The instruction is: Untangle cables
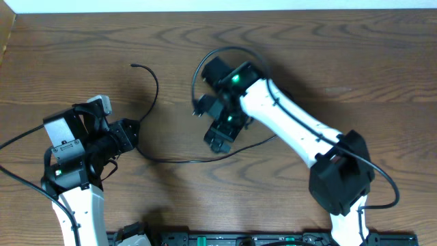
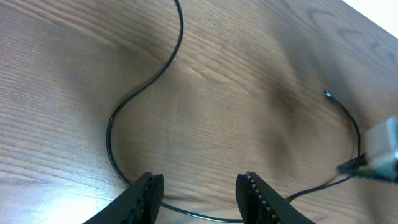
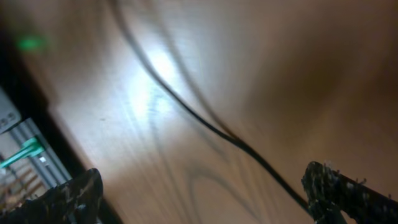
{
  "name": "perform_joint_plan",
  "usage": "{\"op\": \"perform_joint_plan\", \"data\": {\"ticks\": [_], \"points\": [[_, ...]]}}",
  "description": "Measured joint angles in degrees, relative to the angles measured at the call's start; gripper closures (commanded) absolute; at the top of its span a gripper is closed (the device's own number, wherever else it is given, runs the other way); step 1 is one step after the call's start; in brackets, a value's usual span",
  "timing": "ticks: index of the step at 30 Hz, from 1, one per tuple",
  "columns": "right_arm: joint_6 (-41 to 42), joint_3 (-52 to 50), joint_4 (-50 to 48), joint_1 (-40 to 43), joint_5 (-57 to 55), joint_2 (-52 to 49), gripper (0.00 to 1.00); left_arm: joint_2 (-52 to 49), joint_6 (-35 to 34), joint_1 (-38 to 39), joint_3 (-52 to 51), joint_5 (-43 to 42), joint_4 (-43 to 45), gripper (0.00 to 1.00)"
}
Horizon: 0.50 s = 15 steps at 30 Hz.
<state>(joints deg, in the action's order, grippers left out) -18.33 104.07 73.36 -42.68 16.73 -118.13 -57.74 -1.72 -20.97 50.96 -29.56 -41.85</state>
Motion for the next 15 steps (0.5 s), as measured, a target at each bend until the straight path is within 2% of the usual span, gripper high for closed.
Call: {"op": "perform_joint_plan", "data": {"ticks": [8,15], "points": [[-4.59,-5.51,-2.73,-4.39,5.7,0.0,0.01,0.0,-3.56,0.02,0.0,2.82,-0.92,0.57],[-5.99,-12.26,-11.1,-5.81,7.1,-0.02,0.01,0.0,-5.4,0.0,0.0,4.39,-0.96,0.57]]}}
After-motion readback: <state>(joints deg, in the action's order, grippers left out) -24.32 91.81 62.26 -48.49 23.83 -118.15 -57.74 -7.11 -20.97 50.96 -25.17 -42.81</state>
